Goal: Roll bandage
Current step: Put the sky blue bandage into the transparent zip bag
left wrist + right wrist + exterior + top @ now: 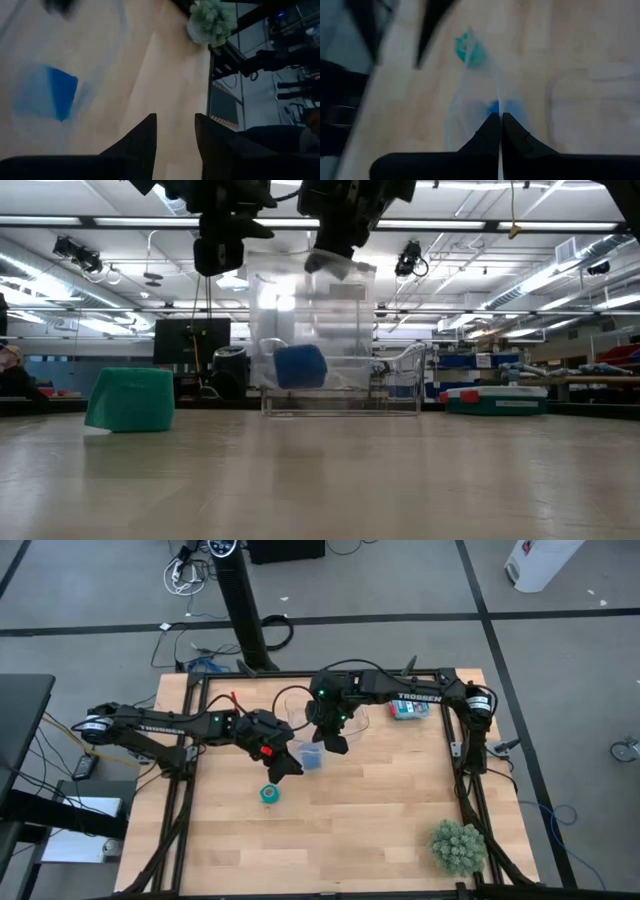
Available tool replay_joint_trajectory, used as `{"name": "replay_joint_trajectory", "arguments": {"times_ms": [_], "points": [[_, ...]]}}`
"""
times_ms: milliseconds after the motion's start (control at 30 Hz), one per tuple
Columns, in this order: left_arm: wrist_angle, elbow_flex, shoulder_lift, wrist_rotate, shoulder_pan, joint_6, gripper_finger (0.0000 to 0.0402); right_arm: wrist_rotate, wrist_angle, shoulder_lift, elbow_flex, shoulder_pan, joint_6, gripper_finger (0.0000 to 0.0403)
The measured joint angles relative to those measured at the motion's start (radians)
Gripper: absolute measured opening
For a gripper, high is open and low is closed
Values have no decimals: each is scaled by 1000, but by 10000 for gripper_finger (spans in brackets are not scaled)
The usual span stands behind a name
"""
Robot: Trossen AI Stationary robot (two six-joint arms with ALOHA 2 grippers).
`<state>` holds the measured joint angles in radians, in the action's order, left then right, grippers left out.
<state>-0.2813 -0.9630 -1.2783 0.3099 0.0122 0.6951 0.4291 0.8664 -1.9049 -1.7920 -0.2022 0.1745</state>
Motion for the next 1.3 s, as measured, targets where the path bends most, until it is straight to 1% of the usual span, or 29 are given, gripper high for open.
{"name": "replay_joint_trajectory", "arguments": {"times_ms": [33,67,167,300,500,633,767,833,900,1133,1300], "points": [[-11,0,5,11,0,15,140,-39,15,0,-8,4,4,0],[-30,0,9,24,-1,26,140,-51,39,-1,-20,5,17,0],[-66,-1,19,61,-10,67,140,15,89,2,-54,4,47,0],[-146,0,28,100,-58,63,137,-24,121,-1,-52,24,71,0],[-283,-6,27,103,-148,11,127,-26,109,0,-53,33,71,0],[-372,-6,27,59,-203,-61,126,-30,92,0,-53,31,71,0],[-437,-6,8,-21,-244,-121,126,-30,80,0,-53,24,71,0],[-434,-6,-6,-74,-258,-140,129,-30,79,0,-53,23,71,0],[-431,-6,-20,-103,-264,-168,135,-31,77,0,-53,21,70,0],[-432,-6,-69,-125,-269,-225,176,-29,77,0,-53,21,59,0],[-432,-6,-123,-134,-281,-280,183,-29,78,-1,-53,11,24,0]]}}
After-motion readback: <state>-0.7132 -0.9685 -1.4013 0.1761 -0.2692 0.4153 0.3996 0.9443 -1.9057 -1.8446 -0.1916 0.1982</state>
